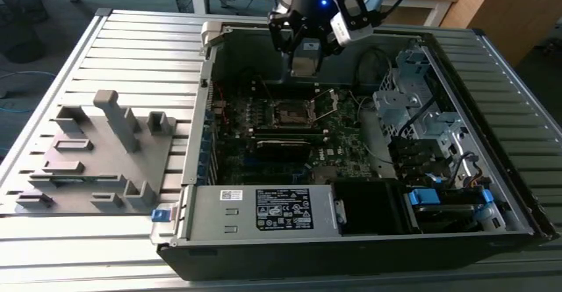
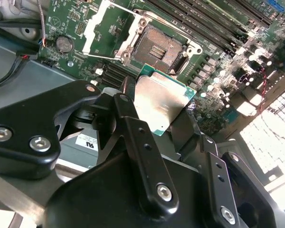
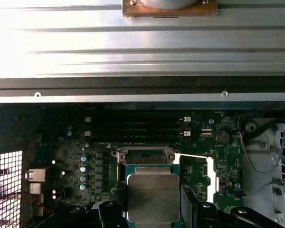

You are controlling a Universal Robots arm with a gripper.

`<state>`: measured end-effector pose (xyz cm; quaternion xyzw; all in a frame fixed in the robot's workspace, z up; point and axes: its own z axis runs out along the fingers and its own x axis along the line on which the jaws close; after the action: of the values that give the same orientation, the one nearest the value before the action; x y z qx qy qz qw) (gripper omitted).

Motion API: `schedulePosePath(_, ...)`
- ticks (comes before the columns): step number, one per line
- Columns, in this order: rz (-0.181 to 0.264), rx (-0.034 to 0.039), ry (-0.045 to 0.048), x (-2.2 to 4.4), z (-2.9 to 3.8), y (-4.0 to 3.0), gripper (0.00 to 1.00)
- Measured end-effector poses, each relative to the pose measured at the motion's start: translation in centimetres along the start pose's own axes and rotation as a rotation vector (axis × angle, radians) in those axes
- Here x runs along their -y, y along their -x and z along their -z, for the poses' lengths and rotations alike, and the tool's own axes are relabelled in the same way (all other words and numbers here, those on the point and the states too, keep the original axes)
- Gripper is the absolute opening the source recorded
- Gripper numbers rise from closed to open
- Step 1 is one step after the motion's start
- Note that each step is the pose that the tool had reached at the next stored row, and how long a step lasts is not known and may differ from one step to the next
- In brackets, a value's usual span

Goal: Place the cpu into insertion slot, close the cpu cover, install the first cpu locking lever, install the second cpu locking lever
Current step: 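Place the cpu into insertion slot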

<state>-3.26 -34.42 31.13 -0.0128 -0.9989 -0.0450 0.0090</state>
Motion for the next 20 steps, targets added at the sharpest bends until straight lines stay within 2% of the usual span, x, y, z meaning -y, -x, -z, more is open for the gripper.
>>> schedulePosePath(9,0.0,-0.0001,-0.0002,0.06,-0.69,0.01,0.54)
schedulePosePath(20,0.0,0.0,0.0001,0.09,-1.08,0.02,0.54)
